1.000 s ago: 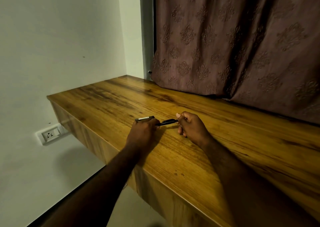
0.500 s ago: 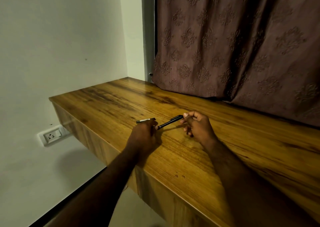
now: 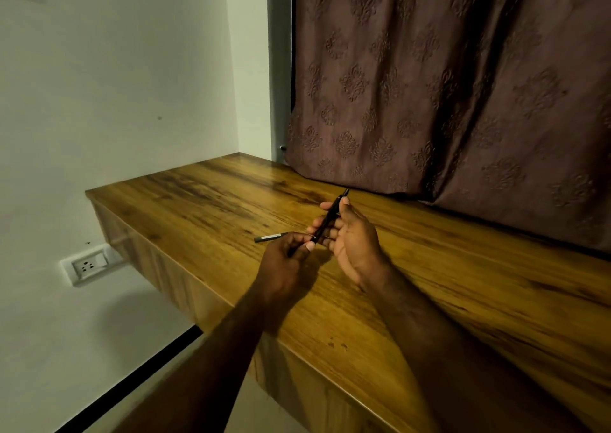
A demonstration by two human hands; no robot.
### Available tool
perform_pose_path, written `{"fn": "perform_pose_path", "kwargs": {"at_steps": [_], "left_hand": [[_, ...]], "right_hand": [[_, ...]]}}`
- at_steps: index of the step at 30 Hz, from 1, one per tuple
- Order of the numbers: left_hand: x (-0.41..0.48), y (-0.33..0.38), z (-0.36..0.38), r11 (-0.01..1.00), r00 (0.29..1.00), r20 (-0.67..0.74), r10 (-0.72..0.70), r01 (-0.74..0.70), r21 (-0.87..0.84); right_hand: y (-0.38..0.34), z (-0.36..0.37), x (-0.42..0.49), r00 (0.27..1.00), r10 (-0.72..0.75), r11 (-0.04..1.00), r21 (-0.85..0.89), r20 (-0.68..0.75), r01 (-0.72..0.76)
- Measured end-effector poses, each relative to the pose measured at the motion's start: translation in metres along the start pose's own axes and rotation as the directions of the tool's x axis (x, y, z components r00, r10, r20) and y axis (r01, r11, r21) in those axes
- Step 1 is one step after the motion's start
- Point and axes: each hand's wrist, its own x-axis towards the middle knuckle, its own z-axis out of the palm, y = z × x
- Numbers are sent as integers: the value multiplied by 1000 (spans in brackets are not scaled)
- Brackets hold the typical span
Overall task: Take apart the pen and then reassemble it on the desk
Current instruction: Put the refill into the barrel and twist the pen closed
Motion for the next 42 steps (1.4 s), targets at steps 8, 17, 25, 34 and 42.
{"fn": "perform_pose_path", "kwargs": {"at_steps": [8, 17, 25, 34, 42], "left_hand": [[0, 9, 7, 969, 974, -159, -159, 124, -212], [12, 1, 7, 903, 908, -302, -289, 154, -401], [10, 0, 8, 939, 928, -273, -253, 168, -299], [11, -3, 7, 959, 940, -244, -239, 188, -213], [14, -5, 7, 954, 941, -227, -250, 200, -221]], "right_hand": [[-18, 23, 14, 968, 49, 950, 311, -247, 31], [-36, 10, 30, 976, -7, 906, 412, -218, 99], [-31, 12, 25, 987, 4, 925, 374, -162, 58], [-34, 13, 23, 988, -3, 937, 344, -154, 57], [-33, 13, 22, 994, -17, 962, 271, -104, 45]]}}
